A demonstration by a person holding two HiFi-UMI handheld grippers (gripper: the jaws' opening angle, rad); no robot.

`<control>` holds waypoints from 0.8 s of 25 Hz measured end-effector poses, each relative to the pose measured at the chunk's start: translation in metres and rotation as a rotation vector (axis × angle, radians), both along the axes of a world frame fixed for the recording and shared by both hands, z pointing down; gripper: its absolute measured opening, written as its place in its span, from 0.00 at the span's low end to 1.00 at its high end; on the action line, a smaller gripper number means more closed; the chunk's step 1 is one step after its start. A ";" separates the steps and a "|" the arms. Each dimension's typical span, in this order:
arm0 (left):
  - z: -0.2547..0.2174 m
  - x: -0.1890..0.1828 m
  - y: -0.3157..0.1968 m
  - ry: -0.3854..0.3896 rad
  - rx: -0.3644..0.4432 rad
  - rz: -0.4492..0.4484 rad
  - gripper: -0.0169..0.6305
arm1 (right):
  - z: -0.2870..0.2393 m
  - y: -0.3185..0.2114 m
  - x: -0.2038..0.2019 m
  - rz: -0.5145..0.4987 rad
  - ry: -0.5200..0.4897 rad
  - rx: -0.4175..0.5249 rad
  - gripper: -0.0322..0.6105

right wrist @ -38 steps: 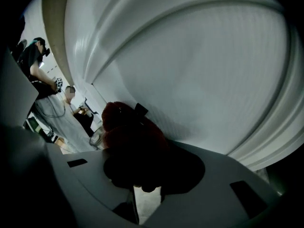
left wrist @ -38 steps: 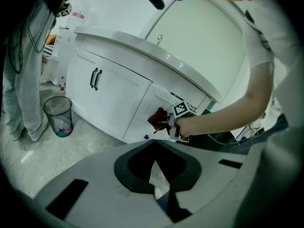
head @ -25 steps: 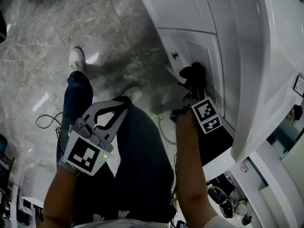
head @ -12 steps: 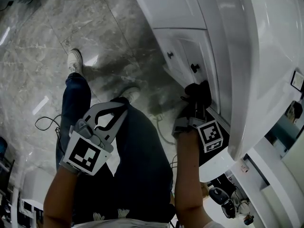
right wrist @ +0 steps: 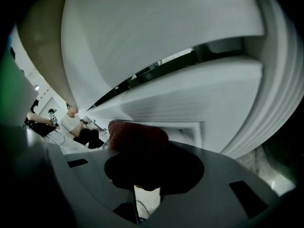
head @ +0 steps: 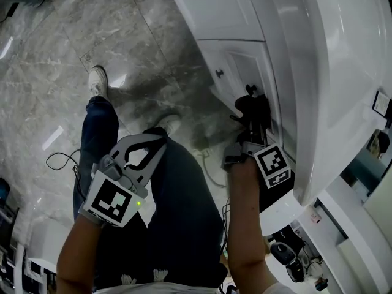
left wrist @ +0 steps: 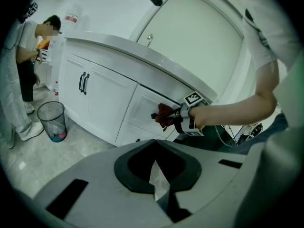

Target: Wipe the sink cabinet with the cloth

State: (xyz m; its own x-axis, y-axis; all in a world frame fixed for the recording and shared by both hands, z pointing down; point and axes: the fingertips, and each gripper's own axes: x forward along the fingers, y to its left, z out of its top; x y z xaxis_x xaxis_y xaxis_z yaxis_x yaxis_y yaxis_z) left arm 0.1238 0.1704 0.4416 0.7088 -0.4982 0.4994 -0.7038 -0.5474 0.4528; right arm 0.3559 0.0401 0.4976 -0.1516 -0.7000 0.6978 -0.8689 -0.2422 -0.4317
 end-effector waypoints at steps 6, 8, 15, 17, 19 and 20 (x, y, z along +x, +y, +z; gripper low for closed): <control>0.001 -0.010 0.000 0.005 -0.006 -0.019 0.04 | -0.005 -0.022 -0.031 -0.057 0.014 0.016 0.20; 0.002 -0.012 0.000 0.007 -0.010 -0.022 0.04 | -0.007 -0.023 -0.042 -0.072 -0.004 0.020 0.20; 0.005 -0.026 -0.003 0.010 -0.014 -0.029 0.04 | 0.021 -0.017 -0.055 -0.041 -0.061 -0.041 0.20; 0.005 -0.031 -0.007 0.014 -0.013 -0.046 0.04 | 0.032 -0.021 -0.056 -0.050 -0.051 -0.056 0.20; 0.005 -0.034 -0.007 0.012 -0.017 -0.052 0.04 | 0.039 -0.025 -0.059 -0.071 -0.036 -0.063 0.20; 0.005 -0.035 -0.007 0.012 -0.019 -0.052 0.04 | 0.041 -0.026 -0.060 -0.078 -0.029 -0.065 0.20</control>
